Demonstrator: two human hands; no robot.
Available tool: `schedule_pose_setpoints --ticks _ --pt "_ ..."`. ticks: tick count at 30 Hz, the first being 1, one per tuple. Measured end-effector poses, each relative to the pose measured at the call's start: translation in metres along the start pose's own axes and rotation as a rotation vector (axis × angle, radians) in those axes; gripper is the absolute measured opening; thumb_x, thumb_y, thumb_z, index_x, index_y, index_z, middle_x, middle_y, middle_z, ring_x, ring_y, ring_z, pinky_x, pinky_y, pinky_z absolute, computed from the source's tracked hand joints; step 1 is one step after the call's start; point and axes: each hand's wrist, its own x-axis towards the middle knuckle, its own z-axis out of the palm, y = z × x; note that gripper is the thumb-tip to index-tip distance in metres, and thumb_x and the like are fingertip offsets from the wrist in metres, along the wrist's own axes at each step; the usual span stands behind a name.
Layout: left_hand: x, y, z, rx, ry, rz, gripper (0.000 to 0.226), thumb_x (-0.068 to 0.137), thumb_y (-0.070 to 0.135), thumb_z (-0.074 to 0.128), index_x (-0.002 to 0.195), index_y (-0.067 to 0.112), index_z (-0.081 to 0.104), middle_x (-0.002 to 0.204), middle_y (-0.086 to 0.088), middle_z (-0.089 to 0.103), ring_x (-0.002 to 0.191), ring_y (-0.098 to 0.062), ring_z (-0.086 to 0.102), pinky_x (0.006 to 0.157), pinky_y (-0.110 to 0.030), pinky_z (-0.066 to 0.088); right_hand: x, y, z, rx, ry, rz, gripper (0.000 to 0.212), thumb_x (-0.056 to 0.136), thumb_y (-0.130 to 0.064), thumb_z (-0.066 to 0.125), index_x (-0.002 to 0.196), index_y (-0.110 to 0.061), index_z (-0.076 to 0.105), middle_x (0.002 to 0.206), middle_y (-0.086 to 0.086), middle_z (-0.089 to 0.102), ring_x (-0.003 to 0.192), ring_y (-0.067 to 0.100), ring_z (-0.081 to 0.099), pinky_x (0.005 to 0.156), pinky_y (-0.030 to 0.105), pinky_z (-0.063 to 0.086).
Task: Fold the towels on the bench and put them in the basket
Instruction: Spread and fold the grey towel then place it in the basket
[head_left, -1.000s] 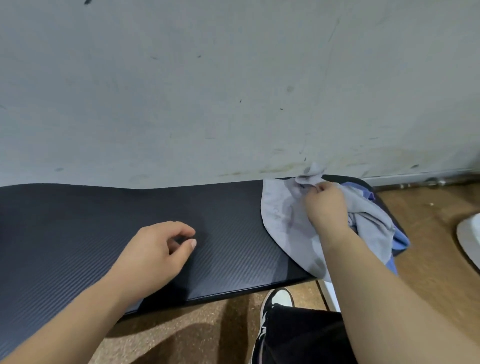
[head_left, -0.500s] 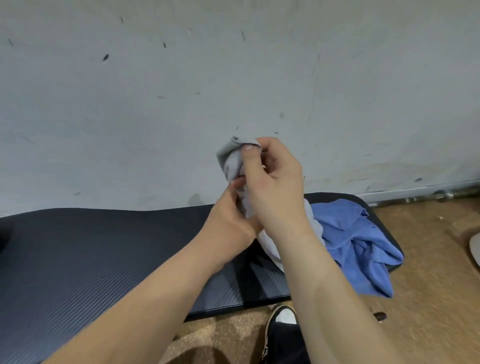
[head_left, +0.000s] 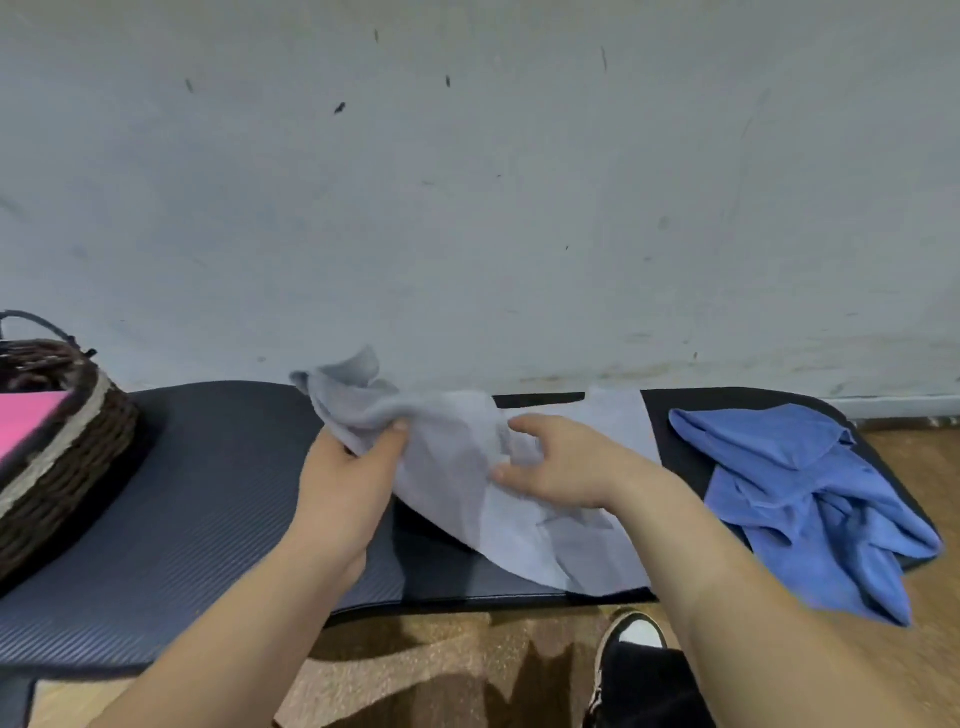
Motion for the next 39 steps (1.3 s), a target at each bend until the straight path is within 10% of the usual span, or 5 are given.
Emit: schedule_pose_setpoints --ticks 6,11,16,27,39 --pt "0.012 -0.029 -0.028 -0.077 0.144 -0.091 0.025 0.094 0.018 0.069 0.116 0.023 0.057 0.116 0.004 0.053 0.105 -0.016 0.053 0.090 -0.032 0.044 0.024 -0.005 0.027 -0.191 -0.147 0.001 0.074 0.091 -0.053 0.070 0.154 -0.024 0.044 0.158 -0.006 0.047 0.143 0.015 0.047 0.117 0.031 0.037" --pt "0.036 -0.029 -0.033 0.505 -0.055 0.151 0.044 0.096 0.020 0.065 0.138 0.027 0.054 0.141 0.009 0.044 0.116 -0.011 0.048 0.072 -0.012 0.039 0.036 -0.010 0.046 -0.269 -0.058 -0.028 0.055 0.086 -0.044 0.075 0.134 -0.027 0.057 0.132 -0.003 0.062 0.119 0.020 0.061 0.103 0.038 0.051" --pt "0.061 -0.052 -0.057 1.107 -0.218 0.232 0.060 0.094 0.022 0.063 0.152 0.022 0.045 0.151 0.003 0.049 0.143 -0.024 0.036 0.115 -0.035 0.031 0.049 -0.009 0.054 -0.338 -0.005 -0.059 0.015 0.091 -0.038 0.068 0.095 -0.027 0.061 0.092 -0.008 0.059 0.093 0.021 0.061 0.082 0.033 0.053" --pt "0.074 -0.058 -0.085 1.145 -0.216 0.548 0.029 0.079 0.014 0.070 0.080 0.036 0.050 0.096 0.015 0.051 0.106 -0.019 0.041 0.082 -0.037 0.030 0.064 0.003 0.058 -0.281 -0.145 -0.102 0.047 0.110 -0.051 0.029 0.154 -0.043 0.040 0.172 -0.015 0.008 0.159 0.010 -0.004 0.128 0.051 -0.001" --pt "0.078 -0.048 -0.173 1.121 -0.159 0.249 0.025 0.085 0.007 0.059 0.085 0.030 0.066 0.097 0.008 0.060 0.095 -0.018 0.059 0.082 -0.037 0.053 0.067 -0.021 0.079 -0.312 0.037 -0.223 0.097 0.073 -0.078 0.060 0.156 -0.033 0.040 0.171 0.001 0.017 0.158 0.015 0.010 0.127 0.044 0.016"
